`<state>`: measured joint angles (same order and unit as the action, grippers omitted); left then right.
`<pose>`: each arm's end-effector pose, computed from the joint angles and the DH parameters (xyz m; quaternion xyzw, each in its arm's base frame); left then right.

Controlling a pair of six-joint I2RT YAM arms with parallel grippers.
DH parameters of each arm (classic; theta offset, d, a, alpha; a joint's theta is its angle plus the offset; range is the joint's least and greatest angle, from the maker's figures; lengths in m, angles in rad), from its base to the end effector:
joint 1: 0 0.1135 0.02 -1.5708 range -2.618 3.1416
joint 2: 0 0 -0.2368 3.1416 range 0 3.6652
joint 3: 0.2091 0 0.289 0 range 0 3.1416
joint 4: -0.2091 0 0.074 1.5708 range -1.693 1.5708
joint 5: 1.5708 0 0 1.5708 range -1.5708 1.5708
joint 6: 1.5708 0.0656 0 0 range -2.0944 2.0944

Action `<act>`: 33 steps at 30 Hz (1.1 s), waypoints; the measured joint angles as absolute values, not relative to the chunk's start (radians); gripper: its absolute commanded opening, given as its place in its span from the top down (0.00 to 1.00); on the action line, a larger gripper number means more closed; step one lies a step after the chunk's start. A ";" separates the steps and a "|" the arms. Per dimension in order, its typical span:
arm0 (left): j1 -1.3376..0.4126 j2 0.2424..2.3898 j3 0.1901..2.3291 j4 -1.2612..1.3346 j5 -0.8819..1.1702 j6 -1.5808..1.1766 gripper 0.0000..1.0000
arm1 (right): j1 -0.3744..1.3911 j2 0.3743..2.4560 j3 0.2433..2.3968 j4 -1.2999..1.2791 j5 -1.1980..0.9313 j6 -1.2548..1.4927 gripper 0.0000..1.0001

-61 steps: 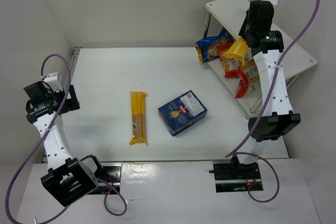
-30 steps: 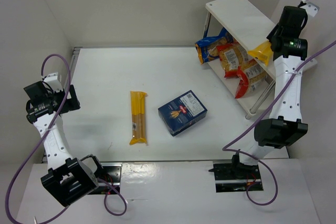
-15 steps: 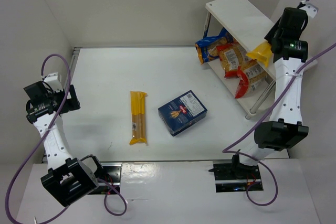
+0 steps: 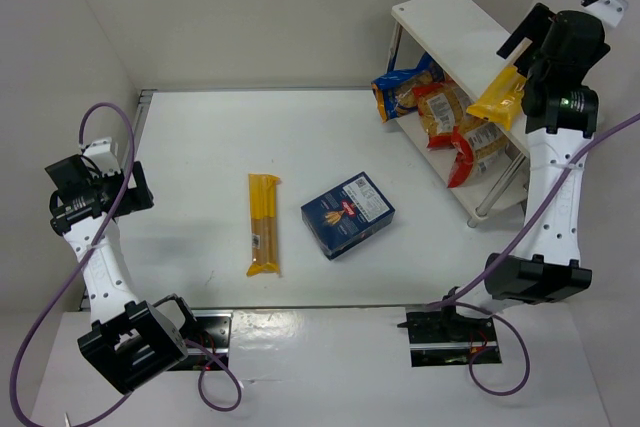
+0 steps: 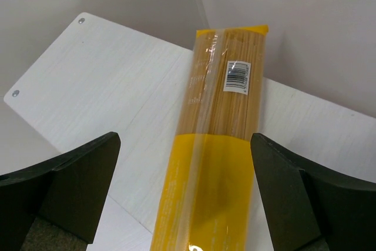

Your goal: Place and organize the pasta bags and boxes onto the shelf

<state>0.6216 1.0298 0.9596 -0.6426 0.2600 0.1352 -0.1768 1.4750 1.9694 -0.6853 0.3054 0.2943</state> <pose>0.2441 0.1541 0.2666 -0.1648 0.8882 0.0428 0.4268 0.3429 -0.0813 0.5103 0.2721 0.7187 -0.0802 0.6349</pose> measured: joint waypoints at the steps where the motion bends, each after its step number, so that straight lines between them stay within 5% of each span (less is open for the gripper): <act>1: 0.622 1.030 0.960 -0.643 0.260 0.135 0.00 | -0.176 1.472 1.970 -0.685 0.303 0.294 0.00; 12: 0.622 1.030 0.960 -0.643 0.268 0.153 0.00 | -0.125 1.446 1.967 -0.688 0.253 0.241 0.00; 33: 0.622 1.030 0.960 -0.644 0.298 0.159 0.00 | 0.048 1.401 1.728 -0.775 -0.170 -0.182 0.00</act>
